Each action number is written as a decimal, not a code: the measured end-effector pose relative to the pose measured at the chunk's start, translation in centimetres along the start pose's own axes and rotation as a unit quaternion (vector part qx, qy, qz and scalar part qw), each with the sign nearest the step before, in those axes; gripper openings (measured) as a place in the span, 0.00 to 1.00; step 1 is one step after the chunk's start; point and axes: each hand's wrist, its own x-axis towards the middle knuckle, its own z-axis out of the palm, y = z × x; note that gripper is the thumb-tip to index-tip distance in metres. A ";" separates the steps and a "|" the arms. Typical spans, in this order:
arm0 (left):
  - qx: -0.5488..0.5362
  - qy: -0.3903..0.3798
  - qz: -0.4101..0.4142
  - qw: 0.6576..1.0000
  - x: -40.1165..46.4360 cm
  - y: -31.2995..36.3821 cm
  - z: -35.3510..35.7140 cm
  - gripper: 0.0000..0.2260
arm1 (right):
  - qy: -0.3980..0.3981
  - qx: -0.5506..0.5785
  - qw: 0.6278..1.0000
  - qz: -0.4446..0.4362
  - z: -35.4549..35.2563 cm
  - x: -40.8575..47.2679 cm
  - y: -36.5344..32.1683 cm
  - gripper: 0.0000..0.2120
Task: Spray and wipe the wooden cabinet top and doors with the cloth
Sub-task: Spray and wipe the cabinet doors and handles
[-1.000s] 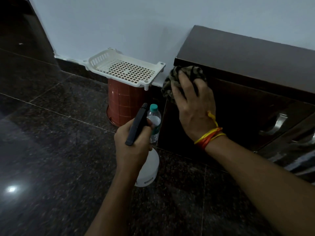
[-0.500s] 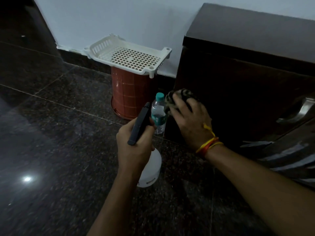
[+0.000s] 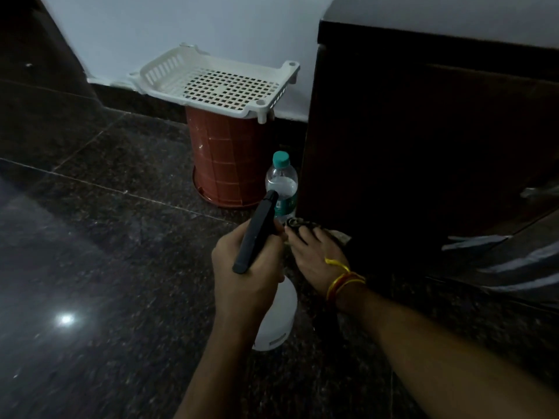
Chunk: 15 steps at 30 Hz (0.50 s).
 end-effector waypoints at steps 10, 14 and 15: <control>-0.017 -0.007 -0.013 1.000 -0.4 1.4 1.2 0.09 | 0.190 0.027 0.980 0.052 1.0 -6.5 5.3 0.16; -0.033 -0.004 -0.013 0.999 -0.8 2.8 1.9 0.07 | 0.249 0.047 0.961 0.115 -2.2 -8.7 8.4 0.18; -0.033 -0.005 -0.013 0.999 -1.0 3.1 2.1 0.08 | 0.276 0.046 0.951 0.132 -3.4 -8.5 9.0 0.17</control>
